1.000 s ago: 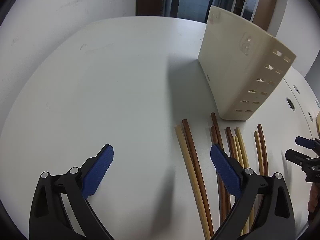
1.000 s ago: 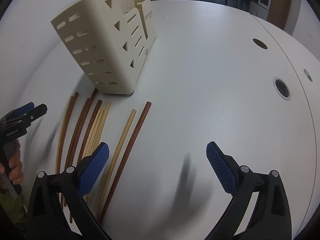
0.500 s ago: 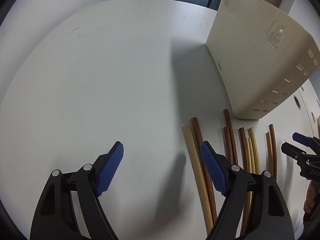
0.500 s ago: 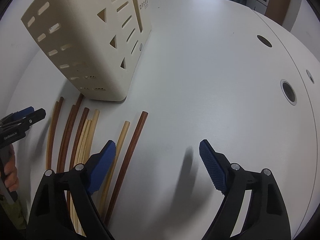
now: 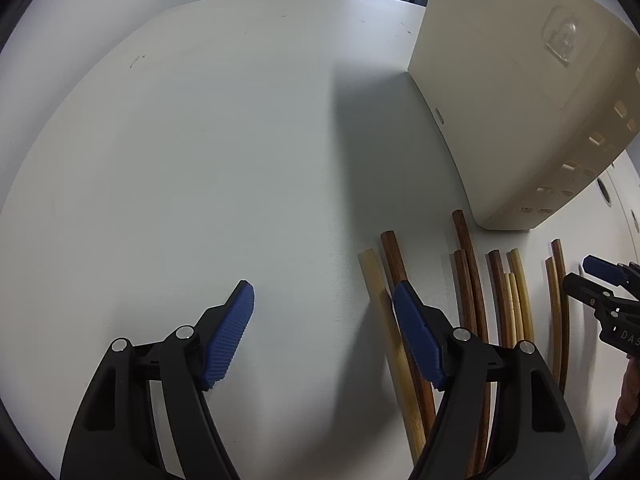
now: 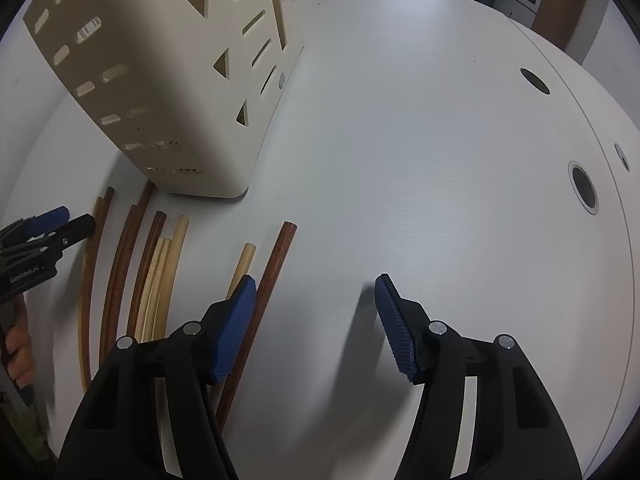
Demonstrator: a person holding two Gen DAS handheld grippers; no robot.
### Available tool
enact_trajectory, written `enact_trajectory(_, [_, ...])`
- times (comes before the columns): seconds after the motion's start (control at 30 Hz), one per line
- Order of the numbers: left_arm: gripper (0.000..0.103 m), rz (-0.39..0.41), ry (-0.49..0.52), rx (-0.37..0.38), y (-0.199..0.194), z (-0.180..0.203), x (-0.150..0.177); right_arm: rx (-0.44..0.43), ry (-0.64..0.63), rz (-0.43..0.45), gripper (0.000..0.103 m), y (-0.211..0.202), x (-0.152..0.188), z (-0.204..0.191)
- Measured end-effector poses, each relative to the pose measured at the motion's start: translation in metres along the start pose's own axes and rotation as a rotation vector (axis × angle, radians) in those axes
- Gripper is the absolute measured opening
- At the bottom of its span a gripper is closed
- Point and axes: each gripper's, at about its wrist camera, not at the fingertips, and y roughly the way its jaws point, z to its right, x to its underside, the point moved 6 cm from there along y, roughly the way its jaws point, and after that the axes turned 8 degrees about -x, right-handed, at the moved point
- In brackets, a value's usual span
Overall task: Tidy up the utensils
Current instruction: 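Lower the right gripper onto a brown chopstick and close on it, then lift the brown chopstick upright and carry it over the cream holder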
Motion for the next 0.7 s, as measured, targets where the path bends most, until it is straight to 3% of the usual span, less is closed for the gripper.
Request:
enact_trajectory(0.1, [0.066, 0.002, 0.012, -0.024, -0.002, 0.005, 0.001, 0.02, -0.016, -0.004, 0.056, 0.001, 0.003, -0.005])
enact_trajectory(0.2, [0.054, 0.006, 0.034, -0.05, -0.001, 0.005, -0.002, 0.033, -0.031, -0.004, 0.051, -0.001, 0.006, -0.009])
enact_trajectory(0.27, [0.046, 0.013, 0.041, -0.055, -0.002, 0.007, -0.003, 0.029, -0.036, -0.006, 0.039, -0.002, 0.008, -0.012])
enact_trajectory(0.37, [0.025, 0.008, 0.049, -0.05, -0.004, 0.012, -0.003, 0.016, -0.036, -0.009, 0.018, -0.008, 0.015, -0.021])
enact_trajectory(0.43, [0.011, 0.004, 0.067, -0.041, -0.004, 0.013, -0.003, 0.001, -0.036, -0.01, 0.015, -0.008, 0.018, -0.024])
enact_trajectory(0.53, [0.007, 0.028, 0.115, -0.049, -0.006, 0.024, 0.002, -0.029, -0.012, 0.002, 0.008, -0.005, 0.017, -0.025])
enact_trajectory(0.7, [0.006, 0.051, 0.128, -0.063, -0.012, 0.029, 0.006, -0.055, 0.01, 0.036, 0.007, -0.013, 0.022, -0.032])
